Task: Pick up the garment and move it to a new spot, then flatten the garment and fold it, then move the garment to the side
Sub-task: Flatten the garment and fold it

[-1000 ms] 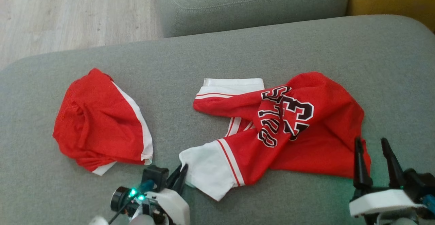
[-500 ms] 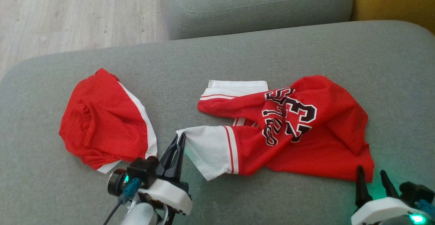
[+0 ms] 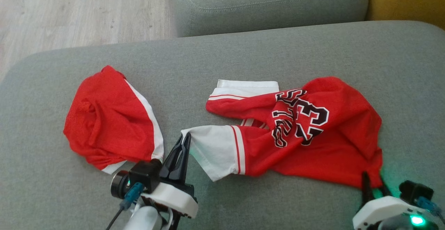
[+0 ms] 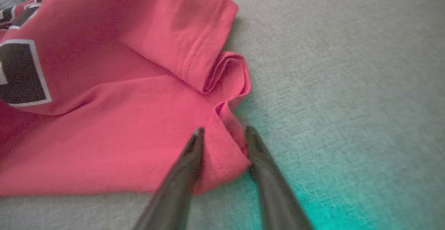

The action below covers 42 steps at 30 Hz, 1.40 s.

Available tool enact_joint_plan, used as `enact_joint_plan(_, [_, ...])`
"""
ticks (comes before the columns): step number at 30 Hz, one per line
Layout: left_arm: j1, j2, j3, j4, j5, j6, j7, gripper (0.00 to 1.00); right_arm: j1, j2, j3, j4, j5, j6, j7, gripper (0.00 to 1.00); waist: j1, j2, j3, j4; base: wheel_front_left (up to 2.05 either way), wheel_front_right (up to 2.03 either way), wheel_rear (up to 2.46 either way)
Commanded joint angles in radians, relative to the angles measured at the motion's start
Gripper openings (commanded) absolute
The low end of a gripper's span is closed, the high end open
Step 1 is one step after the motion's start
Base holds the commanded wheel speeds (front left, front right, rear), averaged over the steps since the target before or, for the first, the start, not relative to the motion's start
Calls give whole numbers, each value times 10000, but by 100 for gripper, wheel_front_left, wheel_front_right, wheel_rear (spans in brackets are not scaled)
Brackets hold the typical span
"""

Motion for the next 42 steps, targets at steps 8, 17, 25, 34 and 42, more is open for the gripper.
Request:
enact_joint_plan(8, [-491, 17, 709, -616, -938, -89, -31, 0, -686, -30, 862, -791, 419, -7, -294, 0, 0, 0, -176, -194, 0, 0, 0])
enact_joint_plan(17, [-2606, -39, 1749, -1628, -2519, -134, 1018, 0, -1918, -33, 1217, -4138, 543, -7, 885, 0, 0, 0, -564, -264, 0, 0, 0])
enact_joint_plan(25, [-5653, -95, 2288, -1890, -3059, 234, 1595, 0, -4456, -753, 1103, -5984, 1046, -7, 2167, 0, 0, 0, -795, -423, 0, 0, 0])
enact_joint_plan(34, [-6006, 100, 2515, -3200, -3342, 670, 2331, 0, -4863, -1384, 1214, -7415, 1219, -7, 2834, 0, 0, 0, -919, -448, 0, 0, 0])
enact_joint_plan(42, [-5027, 448, 2309, -5708, -3662, 1236, 3880, 0, -3719, -1105, 433, -9365, 743, -7, 3989, 0, 0, 0, -322, -562, 0, 0, 0])
